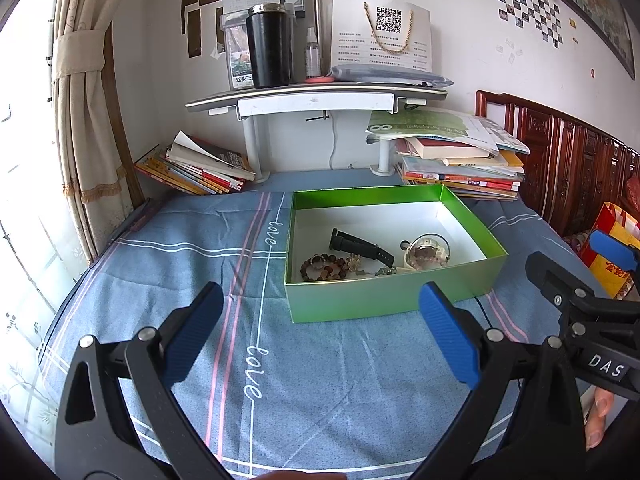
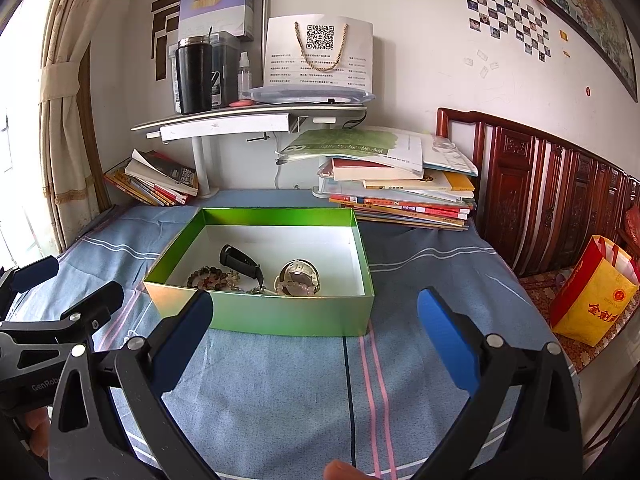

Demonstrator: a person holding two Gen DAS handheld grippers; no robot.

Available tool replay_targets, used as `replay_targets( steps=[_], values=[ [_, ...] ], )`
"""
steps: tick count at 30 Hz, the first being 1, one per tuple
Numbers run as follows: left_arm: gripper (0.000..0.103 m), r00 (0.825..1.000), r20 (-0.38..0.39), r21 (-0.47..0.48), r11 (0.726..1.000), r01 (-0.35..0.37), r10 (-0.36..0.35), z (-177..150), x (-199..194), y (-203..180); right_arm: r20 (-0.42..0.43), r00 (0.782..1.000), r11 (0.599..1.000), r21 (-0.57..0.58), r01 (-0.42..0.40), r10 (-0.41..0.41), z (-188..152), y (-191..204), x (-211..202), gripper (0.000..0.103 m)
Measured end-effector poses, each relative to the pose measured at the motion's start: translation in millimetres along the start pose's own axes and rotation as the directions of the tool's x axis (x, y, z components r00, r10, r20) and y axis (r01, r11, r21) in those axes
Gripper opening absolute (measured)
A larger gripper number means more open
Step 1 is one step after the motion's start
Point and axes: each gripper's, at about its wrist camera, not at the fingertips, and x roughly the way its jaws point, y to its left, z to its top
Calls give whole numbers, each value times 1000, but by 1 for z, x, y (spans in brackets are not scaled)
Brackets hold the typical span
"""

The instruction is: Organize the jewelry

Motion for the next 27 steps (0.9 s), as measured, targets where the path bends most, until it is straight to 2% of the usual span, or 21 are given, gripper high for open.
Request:
replay_targets(
  steps=[27],
  values=[
    [97, 1000, -6, -1, 1000, -1, 1, 0, -1, 1, -4, 1000, 1000, 0, 0, 0, 1, 2, 1, 100]
  ],
)
